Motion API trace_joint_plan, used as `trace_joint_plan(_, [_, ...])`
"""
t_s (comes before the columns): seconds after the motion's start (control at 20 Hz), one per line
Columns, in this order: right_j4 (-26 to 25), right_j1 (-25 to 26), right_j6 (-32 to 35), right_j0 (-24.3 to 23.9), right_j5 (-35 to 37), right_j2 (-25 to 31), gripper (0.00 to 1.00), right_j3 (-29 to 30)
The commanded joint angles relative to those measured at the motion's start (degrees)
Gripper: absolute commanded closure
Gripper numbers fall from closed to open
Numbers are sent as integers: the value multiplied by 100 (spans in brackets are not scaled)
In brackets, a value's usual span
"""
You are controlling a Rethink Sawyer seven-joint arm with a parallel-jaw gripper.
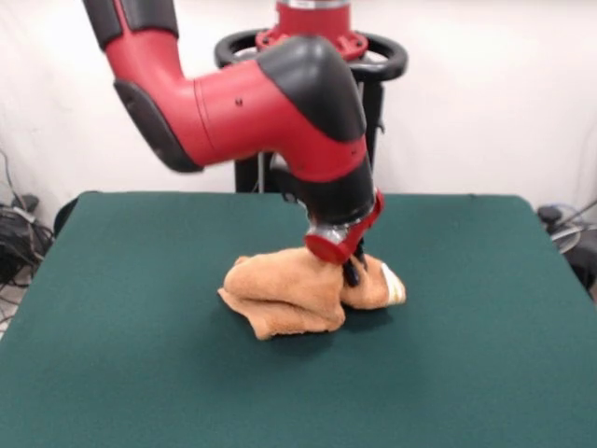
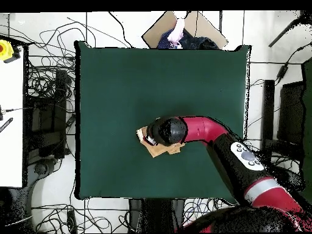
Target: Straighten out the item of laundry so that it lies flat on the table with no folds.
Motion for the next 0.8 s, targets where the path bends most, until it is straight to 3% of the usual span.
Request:
trace_joint_plan(0.05, [-23,-1175,1301,148,-261,-503,100,545])
trace_joint_plan(0.35, [304,-1580,1488,141,-105,-577,100,471])
trace_joint_plan(0.55, [617,-1552,2342,304,-565,-1018,100,283])
trace_joint_plan(0.8, [1055,-1497,2822,446,-899,-1389,100,92])
